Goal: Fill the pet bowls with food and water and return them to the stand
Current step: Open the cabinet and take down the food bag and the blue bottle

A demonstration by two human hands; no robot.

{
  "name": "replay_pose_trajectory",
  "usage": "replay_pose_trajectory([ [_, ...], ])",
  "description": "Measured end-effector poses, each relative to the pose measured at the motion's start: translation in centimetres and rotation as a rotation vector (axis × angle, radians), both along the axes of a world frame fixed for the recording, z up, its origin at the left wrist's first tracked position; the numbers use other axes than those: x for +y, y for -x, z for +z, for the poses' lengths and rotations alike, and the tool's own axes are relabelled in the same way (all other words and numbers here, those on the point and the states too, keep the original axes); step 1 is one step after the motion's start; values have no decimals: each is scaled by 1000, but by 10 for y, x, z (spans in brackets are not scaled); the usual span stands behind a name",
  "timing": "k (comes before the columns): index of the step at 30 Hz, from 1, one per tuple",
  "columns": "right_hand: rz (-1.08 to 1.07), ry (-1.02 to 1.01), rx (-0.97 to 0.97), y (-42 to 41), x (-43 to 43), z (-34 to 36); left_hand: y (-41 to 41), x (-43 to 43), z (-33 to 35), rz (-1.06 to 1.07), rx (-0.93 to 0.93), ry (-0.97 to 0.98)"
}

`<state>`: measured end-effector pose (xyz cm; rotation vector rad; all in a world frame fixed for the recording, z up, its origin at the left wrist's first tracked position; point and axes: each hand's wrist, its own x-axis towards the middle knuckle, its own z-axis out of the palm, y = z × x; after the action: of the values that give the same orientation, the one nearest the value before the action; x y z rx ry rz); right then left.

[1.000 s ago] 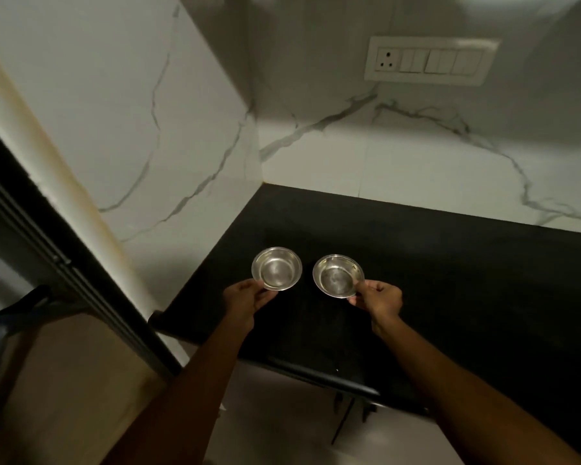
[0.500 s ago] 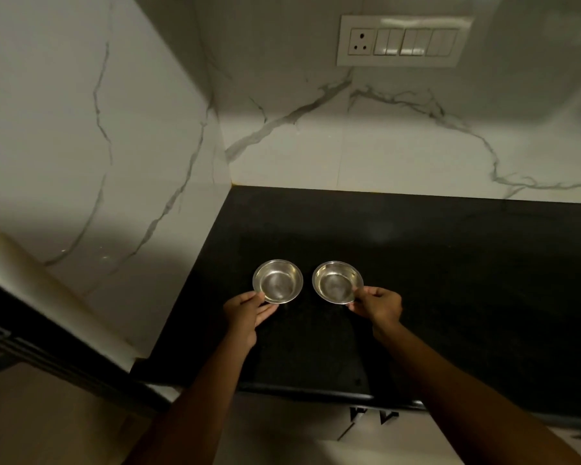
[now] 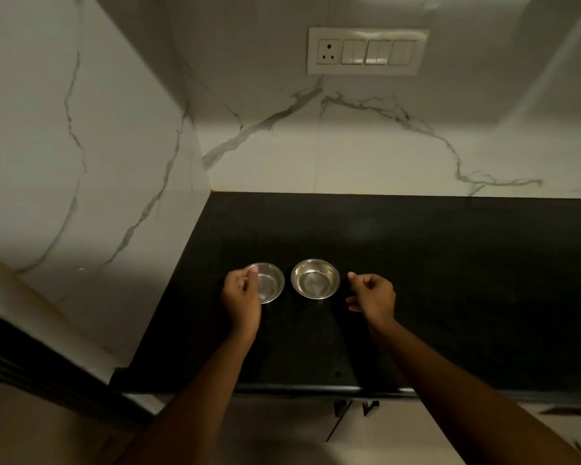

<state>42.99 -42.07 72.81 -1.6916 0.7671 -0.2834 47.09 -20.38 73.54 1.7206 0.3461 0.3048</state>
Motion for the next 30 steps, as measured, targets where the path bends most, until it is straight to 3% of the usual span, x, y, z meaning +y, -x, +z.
replay_pose_trajectory([
  [6, 111, 137, -199, 1, -23, 59, -7, -66, 66, -319, -216, -42],
  [16, 217, 180, -581, -12, -101, 218, 1, -187, 214, -338, -433, -7],
  [21, 255, -16, -686, -25, -127, 294, -3, -227, 286, -319, -515, 53],
  [27, 284, -439, -824, -41, -138, 378, -30, -257, 362, -347, -535, 220],
  [30, 262, -506, -849, -53, -138, 401, -48, -264, 389, -358, -511, 307],
])
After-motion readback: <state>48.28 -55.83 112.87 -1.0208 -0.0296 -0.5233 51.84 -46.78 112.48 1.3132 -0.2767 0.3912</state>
